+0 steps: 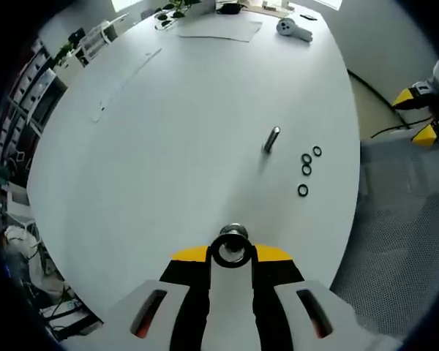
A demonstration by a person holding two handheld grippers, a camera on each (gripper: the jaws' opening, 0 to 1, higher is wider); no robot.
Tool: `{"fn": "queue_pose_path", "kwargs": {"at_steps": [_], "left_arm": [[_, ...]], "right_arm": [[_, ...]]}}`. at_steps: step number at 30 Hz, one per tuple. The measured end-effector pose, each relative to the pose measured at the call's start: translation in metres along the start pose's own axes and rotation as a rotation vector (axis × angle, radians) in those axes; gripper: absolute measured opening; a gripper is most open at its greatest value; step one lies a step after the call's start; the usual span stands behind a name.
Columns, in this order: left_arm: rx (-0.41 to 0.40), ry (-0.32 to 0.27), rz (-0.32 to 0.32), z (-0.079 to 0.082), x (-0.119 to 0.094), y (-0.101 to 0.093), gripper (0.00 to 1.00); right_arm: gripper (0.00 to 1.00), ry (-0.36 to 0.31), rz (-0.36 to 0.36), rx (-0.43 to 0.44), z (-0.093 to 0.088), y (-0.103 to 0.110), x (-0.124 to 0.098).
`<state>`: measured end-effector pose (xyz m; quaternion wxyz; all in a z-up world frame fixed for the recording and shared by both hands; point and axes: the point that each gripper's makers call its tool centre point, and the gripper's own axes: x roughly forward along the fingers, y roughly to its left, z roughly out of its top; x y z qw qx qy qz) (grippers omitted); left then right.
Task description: Place the washer onto the threaded stud by aligning its center hole with the stud, sliding it down to the base, and recovering from edge contact or off-axis alignment until the washer reaches the visible bottom stop.
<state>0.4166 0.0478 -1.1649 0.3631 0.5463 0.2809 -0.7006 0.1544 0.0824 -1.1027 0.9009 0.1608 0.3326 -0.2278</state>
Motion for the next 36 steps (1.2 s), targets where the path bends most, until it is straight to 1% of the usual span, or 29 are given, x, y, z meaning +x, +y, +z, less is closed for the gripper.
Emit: {"fn": "queue_pose_path", "kwargs": {"at_steps": [5, 8, 10, 16, 18, 20, 24, 26, 29, 31, 34, 36], "left_arm": [[0.021, 0.026, -0.009, 0.001, 0.004, -0.008, 0.19], [0.025, 0.027, -0.014, 0.001, 0.005, -0.007, 0.19], [0.027, 0.034, -0.02, 0.002, 0.01, -0.005, 0.19], [0.061, 0.056, -0.018, 0.001, 0.014, -0.008, 0.19], [0.062, 0.063, -0.022, 0.002, 0.018, -0.01, 0.19], [0.065, 0.071, -0.026, 0.0, 0.027, -0.009, 0.19], [0.079, 0.08, -0.028, -0.002, 0.037, -0.009, 0.19], [0.083, 0.084, -0.028, -0.004, 0.045, -0.005, 0.19], [0.075, 0.088, -0.029, -0.004, 0.05, -0.004, 0.19], [0.087, 0.101, -0.028, -0.006, 0.051, -0.006, 0.19], [0.087, 0.111, -0.031, -0.006, 0.06, 0.0, 0.19], [0.086, 0.116, -0.03, -0.006, 0.06, 0.001, 0.19]], "right_arm": [[0.36, -0.002, -0.004, 0.003, 0.0, 0.0, -0.001], [0.35, 0.001, -0.004, 0.003, 0.0, -0.001, 0.0], [0.35, 0.001, -0.005, 0.002, 0.0, 0.0, 0.0], [0.35, 0.001, -0.009, 0.007, 0.0, -0.002, 0.0], [0.35, 0.003, -0.009, 0.006, 0.0, -0.002, 0.0], [0.35, 0.007, -0.009, 0.005, -0.001, -0.003, 0.002], [0.35, 0.012, -0.01, 0.006, -0.002, -0.002, 0.001], [0.35, 0.015, -0.009, 0.003, -0.003, -0.001, 0.0], [0.35, 0.019, -0.009, 0.001, -0.003, -0.001, 0.0], [0.34, 0.019, -0.011, 0.005, -0.004, -0.002, 0.0], [0.34, 0.019, -0.009, 0.01, -0.004, -0.002, 0.0], [0.34, 0.025, -0.007, 0.01, -0.004, -0.002, 0.001]]}}
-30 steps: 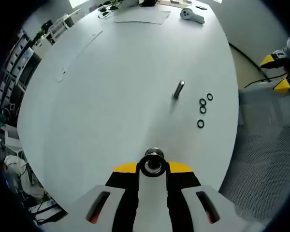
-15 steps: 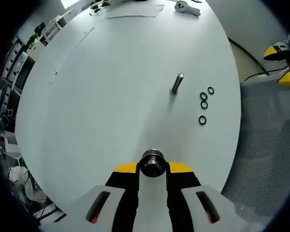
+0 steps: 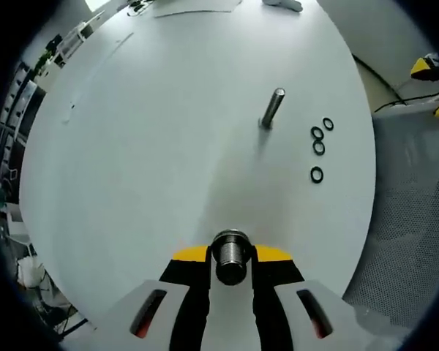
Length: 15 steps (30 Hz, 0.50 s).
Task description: Place the washer onto the threaded stud by aligning its center hole with the stud, sliding it down to the base, and recovering from edge contact or off-axis alignment until the washer reaches the visible bottom stop.
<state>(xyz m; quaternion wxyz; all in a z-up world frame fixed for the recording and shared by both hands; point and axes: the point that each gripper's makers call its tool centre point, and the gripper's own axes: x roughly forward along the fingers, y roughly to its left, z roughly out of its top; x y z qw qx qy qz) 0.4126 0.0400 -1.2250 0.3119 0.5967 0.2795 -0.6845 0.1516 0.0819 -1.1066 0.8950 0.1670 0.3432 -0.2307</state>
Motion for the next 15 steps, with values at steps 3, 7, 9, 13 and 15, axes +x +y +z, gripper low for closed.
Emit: {"fn": "queue_pose_path", "kwargs": {"at_steps": [3, 7, 9, 13, 15], "left_arm": [[0.003, 0.005, -0.001, 0.0, 0.006, 0.002, 0.19], [0.003, 0.004, 0.003, 0.0, 0.008, 0.002, 0.19], [-0.012, -0.007, 0.007, 0.002, 0.003, 0.001, 0.19], [-0.027, -0.038, 0.012, 0.005, 0.006, 0.002, 0.21], [-0.066, -0.069, 0.02, 0.007, 0.01, 0.004, 0.22]], "right_arm": [[0.34, 0.0, 0.0, -0.001, 0.0, 0.001, -0.001], [0.34, -0.007, 0.001, 0.003, 0.001, 0.0, 0.0], [0.34, -0.006, 0.0, 0.004, 0.001, 0.0, 0.0], [0.34, -0.001, 0.001, -0.003, 0.0, 0.001, 0.0], [0.34, 0.002, 0.002, -0.005, 0.0, 0.002, 0.0]]}}
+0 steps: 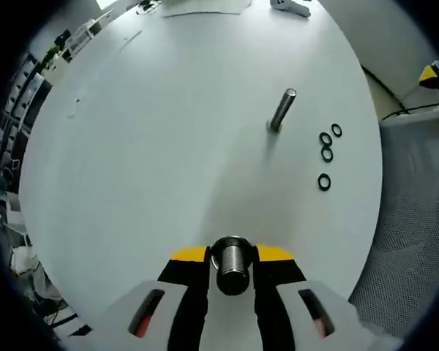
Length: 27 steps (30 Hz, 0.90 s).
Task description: Place the washer onto the threaded stud by aligning its center hole with the stud, sliding it down to the base, and recovering from edge contact or off-axis alignment until the washer reaches the visible bottom stop.
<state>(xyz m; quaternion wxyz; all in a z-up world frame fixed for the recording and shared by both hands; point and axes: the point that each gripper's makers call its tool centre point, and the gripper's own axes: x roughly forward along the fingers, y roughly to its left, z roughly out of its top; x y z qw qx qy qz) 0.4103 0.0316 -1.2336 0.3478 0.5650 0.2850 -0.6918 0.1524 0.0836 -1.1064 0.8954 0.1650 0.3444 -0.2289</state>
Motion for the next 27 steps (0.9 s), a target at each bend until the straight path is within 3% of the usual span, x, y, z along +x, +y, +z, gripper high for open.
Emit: {"fn": "queue_pose_path", "kwargs": {"at_steps": [3, 5, 9, 15, 18, 27], "left_arm": [[0.009, -0.026, 0.056, 0.001, -0.005, 0.0, 0.29], [0.006, -0.029, 0.062, -0.003, -0.013, -0.006, 0.28], [-0.018, -0.06, 0.099, 0.001, -0.02, 0.0, 0.27], [-0.047, -0.122, 0.135, 0.003, -0.049, -0.011, 0.27], [-0.035, -0.129, 0.164, -0.004, -0.055, -0.014, 0.27], [-0.119, -0.192, 0.191, -0.027, -0.083, -0.03, 0.27]], "right_arm": [[0.34, 0.003, 0.0, -0.005, -0.001, -0.001, 0.001], [0.34, 0.001, 0.003, -0.009, -0.001, 0.0, 0.001], [0.34, 0.001, 0.01, -0.018, 0.001, 0.002, 0.001], [0.34, -0.002, 0.022, -0.026, 0.001, 0.005, 0.001], [0.34, -0.004, 0.032, -0.021, 0.001, 0.006, 0.0], [0.34, -0.011, 0.046, -0.024, 0.003, 0.011, -0.001]]}}
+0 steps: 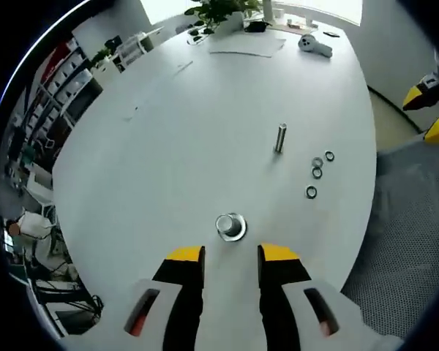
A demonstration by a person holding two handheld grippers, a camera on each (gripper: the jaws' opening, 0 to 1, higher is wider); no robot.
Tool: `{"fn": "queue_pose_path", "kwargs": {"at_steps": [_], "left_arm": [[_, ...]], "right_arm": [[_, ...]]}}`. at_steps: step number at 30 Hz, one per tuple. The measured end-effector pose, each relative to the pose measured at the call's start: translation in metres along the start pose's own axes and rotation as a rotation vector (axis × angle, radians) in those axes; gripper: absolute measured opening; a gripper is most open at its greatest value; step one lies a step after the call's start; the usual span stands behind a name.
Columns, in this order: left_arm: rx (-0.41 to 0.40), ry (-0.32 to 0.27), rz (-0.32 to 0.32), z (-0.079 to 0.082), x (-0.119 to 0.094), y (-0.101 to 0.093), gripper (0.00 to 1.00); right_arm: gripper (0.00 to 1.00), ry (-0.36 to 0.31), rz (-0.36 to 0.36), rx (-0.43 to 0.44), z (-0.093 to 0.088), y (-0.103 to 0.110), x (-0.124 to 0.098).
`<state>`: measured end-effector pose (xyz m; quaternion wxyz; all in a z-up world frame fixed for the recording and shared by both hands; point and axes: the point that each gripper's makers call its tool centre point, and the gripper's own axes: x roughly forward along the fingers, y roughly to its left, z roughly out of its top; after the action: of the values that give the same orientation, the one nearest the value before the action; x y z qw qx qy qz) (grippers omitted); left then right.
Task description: Place the washer onto the threaded stud by aligning its center hole with the stud, sliding it down to the base, and recovering from edge contact or off-axis alignment until the washer reaches the visible bottom stop.
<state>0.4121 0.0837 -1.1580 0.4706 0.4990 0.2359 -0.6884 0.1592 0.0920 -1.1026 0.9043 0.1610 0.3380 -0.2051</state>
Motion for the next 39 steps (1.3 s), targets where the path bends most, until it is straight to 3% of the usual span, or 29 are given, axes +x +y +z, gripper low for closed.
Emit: {"fn": "queue_pose_path", "kwargs": {"at_steps": [6, 8, 13, 18, 23, 28, 33, 39], "left_arm": [[-0.013, -0.016, 0.017, -0.01, -0.021, -0.015, 0.27], [-0.025, -0.026, 0.021, -0.013, -0.022, -0.012, 0.27], [-0.135, -0.085, 0.019, -0.014, -0.035, -0.017, 0.27], [-0.184, -0.135, 0.026, -0.015, -0.046, -0.02, 0.27], [-0.147, -0.157, 0.04, -0.015, -0.052, -0.026, 0.27], [-0.168, -0.209, 0.027, -0.014, -0.062, -0.042, 0.27], [-0.23, -0.267, -0.01, -0.02, -0.061, -0.045, 0.27], [-0.258, -0.312, -0.025, -0.027, -0.074, -0.06, 0.27]], "right_arm": [[0.34, 0.001, 0.011, -0.012, 0.0, 0.001, 0.002], [0.34, -0.001, 0.01, -0.012, 0.0, 0.003, 0.0], [0.34, -0.008, 0.013, -0.015, 0.001, 0.003, 0.0], [0.34, -0.005, 0.006, -0.004, -0.001, 0.002, 0.0], [0.34, 0.007, 0.006, -0.017, -0.001, 0.004, 0.001], [0.34, -0.001, 0.0, -0.007, 0.0, 0.001, -0.001], [0.34, 0.004, -0.014, -0.004, -0.001, -0.004, 0.0], [0.34, 0.038, -0.036, -0.012, -0.007, -0.008, 0.001]]}}
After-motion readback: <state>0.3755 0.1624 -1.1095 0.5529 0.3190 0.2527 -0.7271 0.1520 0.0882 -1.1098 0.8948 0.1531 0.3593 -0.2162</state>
